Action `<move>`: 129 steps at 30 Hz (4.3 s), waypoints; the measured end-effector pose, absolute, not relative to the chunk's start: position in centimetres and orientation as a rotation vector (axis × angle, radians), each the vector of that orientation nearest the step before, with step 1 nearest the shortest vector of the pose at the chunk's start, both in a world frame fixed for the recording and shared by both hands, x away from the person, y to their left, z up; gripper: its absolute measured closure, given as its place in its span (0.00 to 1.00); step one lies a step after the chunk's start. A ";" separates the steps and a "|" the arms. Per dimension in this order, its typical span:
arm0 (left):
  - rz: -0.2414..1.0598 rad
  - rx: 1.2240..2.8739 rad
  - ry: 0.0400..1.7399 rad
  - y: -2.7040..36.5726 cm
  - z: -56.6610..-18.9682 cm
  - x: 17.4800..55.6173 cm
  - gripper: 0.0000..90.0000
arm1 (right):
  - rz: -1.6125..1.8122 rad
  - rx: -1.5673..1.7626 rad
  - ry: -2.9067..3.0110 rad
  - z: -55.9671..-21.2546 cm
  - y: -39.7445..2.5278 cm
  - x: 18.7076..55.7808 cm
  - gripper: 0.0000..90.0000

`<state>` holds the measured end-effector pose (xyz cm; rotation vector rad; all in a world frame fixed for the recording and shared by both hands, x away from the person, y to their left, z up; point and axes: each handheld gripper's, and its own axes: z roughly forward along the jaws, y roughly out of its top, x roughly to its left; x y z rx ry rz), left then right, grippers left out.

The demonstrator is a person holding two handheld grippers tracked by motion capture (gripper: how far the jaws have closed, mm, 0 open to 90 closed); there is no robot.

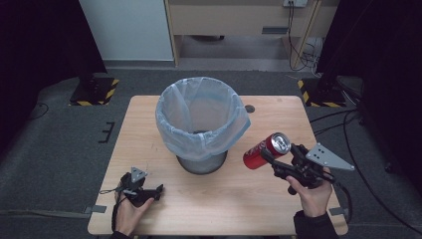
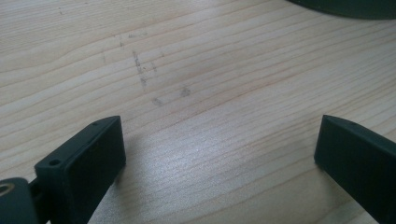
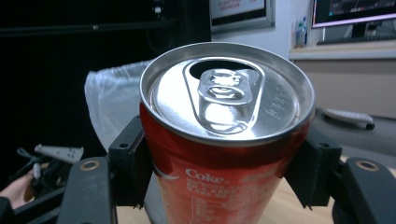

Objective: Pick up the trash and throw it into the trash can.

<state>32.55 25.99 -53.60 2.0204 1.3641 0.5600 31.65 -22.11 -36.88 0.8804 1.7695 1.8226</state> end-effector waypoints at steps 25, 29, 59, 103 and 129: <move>0.559 2.020 1.364 26.0 -53.6 32.6 0.01 | 1.928 0.795 1.573 -30.8 -20.1 33.5 0.37; 0.559 2.021 1.364 26.0 -53.6 32.6 0.01 | 1.942 0.777 1.557 -29.8 -19.3 34.1 0.37; 0.556 2.025 1.360 25.9 -53.6 32.6 0.01 | 1.987 0.753 1.471 -27.7 -13.3 38.6 0.37; 0.555 2.027 1.358 25.9 -53.6 32.6 0.01 | 1.751 0.799 1.814 -31.2 -10.2 39.9 0.26; 0.557 2.026 1.360 25.9 -53.6 32.6 0.01 | 1.668 0.916 1.796 -36.6 -18.3 36.4 0.21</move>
